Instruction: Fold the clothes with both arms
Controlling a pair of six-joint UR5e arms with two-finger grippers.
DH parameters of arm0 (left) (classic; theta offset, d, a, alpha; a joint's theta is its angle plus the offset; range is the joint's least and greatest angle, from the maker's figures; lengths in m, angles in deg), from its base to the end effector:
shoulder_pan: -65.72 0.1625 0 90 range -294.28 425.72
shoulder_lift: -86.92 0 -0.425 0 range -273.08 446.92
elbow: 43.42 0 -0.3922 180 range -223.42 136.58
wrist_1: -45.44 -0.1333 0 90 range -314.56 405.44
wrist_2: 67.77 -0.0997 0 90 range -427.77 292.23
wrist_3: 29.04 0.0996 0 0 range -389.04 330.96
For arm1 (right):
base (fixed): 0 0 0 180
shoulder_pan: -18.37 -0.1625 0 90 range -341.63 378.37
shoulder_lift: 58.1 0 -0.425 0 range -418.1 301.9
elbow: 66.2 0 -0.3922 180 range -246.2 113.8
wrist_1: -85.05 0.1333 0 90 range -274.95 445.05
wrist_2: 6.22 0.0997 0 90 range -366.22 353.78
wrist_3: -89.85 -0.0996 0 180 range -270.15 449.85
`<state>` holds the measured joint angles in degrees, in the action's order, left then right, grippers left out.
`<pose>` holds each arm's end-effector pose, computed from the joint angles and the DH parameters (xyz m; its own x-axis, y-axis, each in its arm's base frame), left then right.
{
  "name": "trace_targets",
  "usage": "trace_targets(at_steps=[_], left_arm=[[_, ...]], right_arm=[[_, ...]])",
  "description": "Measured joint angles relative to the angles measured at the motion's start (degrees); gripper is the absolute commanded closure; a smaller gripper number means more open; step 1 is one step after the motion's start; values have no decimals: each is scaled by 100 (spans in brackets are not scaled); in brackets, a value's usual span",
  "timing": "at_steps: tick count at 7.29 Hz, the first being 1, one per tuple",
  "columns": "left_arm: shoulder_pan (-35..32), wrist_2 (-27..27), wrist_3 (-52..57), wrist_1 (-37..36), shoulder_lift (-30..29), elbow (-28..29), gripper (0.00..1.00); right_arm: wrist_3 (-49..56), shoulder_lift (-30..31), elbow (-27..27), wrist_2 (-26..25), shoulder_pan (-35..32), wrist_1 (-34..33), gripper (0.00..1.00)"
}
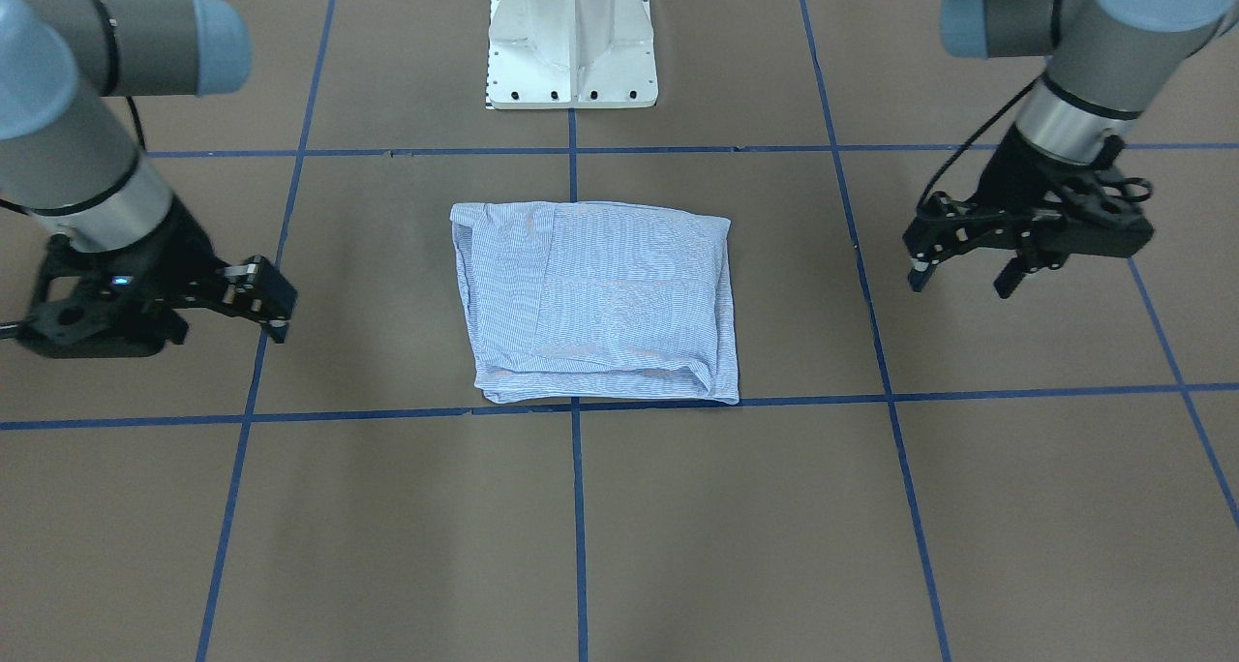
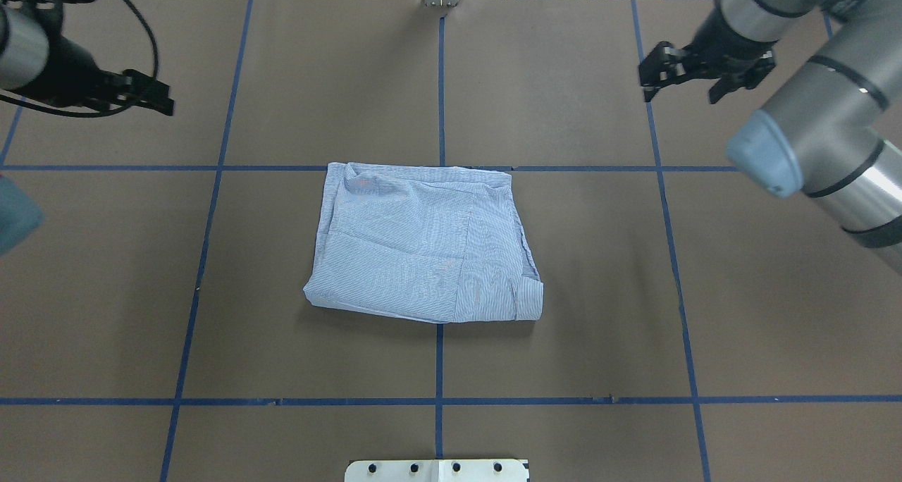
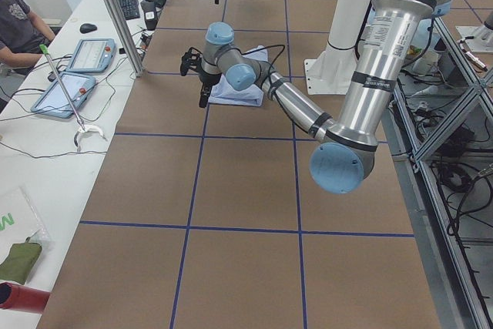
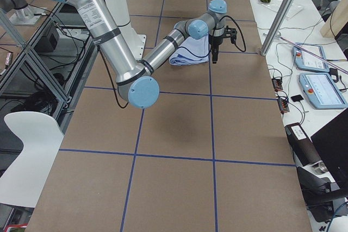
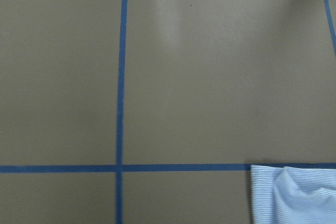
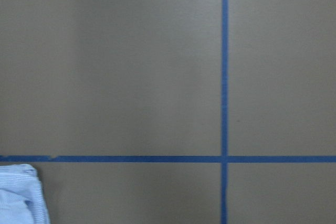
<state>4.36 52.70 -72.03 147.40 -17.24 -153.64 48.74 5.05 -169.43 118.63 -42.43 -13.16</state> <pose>0.1951 -0.5299 0.3403 0.6503 0.1245 -0.7494 0.1539 0.9444 0.2905 -0.2357 -0.5784 0.3059 0.7013 -0.0127 0.7128 -0.0621 0.9950 0.0787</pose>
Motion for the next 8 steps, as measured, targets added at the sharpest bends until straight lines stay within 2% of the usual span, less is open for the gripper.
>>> trace_targets(at_steps=[2,4,5,7,8], left_arm=[[-945,483,1644,7,667,41,1],[-1659,582,3093,24,1293,253,0],[-2100,607,3823,55,1500,575,0],[-2862,875,5083,148,1676,1294,0],[-3027,977,5298,223,1693,1419,0]], right_arm=[[2056,906,-18,365,-920,-66,0],[3691,1654,126,479,-1655,-65,0],[4371,1954,253,546,-1976,-64,0],[5067,2278,371,684,-2411,-52,0],[5153,2325,400,714,-2508,-23,0]])
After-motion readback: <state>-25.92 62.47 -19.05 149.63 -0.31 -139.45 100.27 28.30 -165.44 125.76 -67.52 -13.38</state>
